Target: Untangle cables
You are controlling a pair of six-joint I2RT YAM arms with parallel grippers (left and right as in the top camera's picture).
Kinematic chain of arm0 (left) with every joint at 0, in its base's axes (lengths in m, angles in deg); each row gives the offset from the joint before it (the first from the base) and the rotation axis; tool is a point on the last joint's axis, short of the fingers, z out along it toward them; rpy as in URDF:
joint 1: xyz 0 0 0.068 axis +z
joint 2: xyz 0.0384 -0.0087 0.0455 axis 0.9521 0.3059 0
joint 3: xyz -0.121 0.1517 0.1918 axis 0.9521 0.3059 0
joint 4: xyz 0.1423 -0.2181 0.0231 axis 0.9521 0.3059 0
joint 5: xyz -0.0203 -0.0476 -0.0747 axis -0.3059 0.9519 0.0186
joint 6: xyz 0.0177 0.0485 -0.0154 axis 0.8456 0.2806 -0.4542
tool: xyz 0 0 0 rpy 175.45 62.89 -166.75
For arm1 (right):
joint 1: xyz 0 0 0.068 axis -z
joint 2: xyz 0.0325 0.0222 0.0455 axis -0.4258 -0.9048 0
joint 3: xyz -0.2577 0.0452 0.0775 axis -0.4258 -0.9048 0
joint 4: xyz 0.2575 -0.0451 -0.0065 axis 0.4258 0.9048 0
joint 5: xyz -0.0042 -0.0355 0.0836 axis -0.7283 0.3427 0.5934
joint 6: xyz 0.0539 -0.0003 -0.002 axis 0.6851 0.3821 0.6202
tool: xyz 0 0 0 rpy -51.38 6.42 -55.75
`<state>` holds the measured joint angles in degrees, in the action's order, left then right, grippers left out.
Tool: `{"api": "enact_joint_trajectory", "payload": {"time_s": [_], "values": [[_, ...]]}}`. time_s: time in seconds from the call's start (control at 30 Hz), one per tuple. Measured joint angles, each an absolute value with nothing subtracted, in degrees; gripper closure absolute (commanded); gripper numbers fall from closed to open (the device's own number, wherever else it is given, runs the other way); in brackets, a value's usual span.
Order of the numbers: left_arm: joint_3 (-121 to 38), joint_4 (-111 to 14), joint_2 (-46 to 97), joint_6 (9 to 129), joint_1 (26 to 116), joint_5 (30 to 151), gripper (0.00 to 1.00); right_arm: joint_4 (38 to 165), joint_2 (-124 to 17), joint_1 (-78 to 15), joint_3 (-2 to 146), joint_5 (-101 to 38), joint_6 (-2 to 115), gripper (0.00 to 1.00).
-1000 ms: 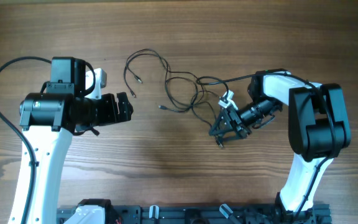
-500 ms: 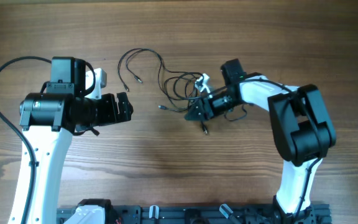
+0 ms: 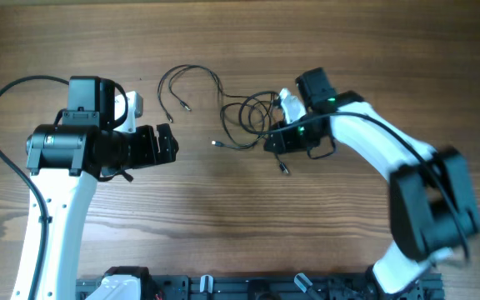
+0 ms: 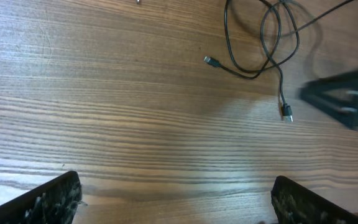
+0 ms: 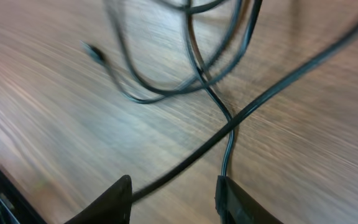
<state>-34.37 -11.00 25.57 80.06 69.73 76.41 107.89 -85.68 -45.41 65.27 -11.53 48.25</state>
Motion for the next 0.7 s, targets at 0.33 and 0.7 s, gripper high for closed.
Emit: {"api": "enact_joint_trajectory", "payload": {"time_s": [0.33, 0.7], "values": [[-34.37, -10.95, 25.57, 80.95, 69.73, 76.41, 0.0, 113.29, -68.47, -45.41, 65.38, -17.76, 48.18, 0.58], [-34.37, -10.67, 25.57, 81.32, 69.73, 76.41, 0.0, 136.26, -68.47, -45.41, 65.29, -30.17, 54.63, 0.0]]}}
